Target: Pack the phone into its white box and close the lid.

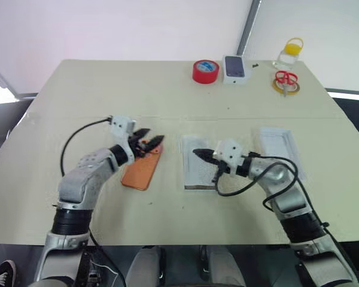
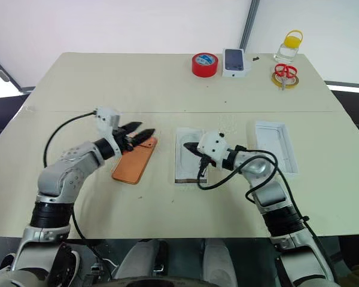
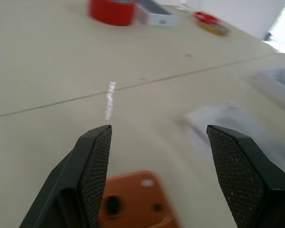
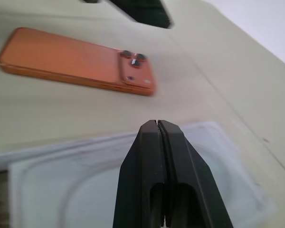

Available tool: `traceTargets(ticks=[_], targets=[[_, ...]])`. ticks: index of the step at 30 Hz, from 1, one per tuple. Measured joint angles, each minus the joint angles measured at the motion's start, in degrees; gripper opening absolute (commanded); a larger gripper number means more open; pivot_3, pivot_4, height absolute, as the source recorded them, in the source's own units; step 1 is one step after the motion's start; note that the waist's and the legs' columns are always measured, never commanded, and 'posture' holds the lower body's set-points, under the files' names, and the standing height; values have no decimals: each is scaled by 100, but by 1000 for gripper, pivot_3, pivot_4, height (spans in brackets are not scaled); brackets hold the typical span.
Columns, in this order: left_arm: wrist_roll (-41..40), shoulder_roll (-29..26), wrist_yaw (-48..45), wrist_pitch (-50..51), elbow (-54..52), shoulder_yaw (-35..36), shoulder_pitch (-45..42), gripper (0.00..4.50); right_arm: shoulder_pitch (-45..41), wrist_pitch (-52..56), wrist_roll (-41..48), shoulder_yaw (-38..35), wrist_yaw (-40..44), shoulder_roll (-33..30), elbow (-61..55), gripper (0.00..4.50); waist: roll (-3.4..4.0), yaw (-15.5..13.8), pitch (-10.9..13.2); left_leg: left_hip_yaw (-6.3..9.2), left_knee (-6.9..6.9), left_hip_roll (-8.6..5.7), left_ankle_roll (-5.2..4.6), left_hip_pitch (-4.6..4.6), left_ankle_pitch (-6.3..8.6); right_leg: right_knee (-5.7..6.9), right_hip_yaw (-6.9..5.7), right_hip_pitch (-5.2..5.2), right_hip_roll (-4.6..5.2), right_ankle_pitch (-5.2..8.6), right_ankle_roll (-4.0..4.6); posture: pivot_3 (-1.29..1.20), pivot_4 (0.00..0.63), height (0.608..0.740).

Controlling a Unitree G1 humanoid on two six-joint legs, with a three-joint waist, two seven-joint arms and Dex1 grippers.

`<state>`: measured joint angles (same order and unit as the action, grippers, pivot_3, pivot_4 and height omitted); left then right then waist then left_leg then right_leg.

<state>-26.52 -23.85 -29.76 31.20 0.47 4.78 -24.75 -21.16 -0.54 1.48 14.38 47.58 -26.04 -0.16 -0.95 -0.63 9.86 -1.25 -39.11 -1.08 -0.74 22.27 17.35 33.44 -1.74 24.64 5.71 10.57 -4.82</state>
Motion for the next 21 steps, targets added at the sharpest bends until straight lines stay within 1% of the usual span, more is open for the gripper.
traceTargets(ticks=[3,5,8,12,18,21], targets=[[60,-43,-73,-391,172,204,-1,3343,21,-190,-378,315,29,-107,2,42,0,-13,0,0,-3,-4,-4,9,2,0,0,4,3,-1,-2,0,150,740],[104,-46,-67,-471,202,292,-1,3343,19,-294,-469,334,81,-237,9,42,-1,-12,0,-1,-5,-8,-7,10,3,-1,-1,2,7,-2,-2,0,150,740],[323,-58,-40,-620,247,259,58,3343,-6,-355,-441,281,230,-397,48,42,-1,1,0,-2,-5,-7,-7,8,3,0,-2,1,5,-2,-3,0,150,740],[474,39,-6,-710,245,167,174,3343,-69,-367,-314,193,333,-447,135,42,-1,2,0,0,-5,4,-5,5,2,4,-3,1,-7,-2,-4,0,150,740],[472,147,-50,-837,118,111,218,3343,-219,-501,-921,440,484,-835,197,42,-1,-1,1,-1,-5,4,-5,4,1,4,-3,1,-8,-2,-3,0,150,740],[520,152,-75,-1152,86,110,217,3343,-226,-350,-973,556,634,-850,168,42,-1,-1,1,-1,-5,4,-5,4,1,5,-2,1,-8,-2,-3,0,150,740]])
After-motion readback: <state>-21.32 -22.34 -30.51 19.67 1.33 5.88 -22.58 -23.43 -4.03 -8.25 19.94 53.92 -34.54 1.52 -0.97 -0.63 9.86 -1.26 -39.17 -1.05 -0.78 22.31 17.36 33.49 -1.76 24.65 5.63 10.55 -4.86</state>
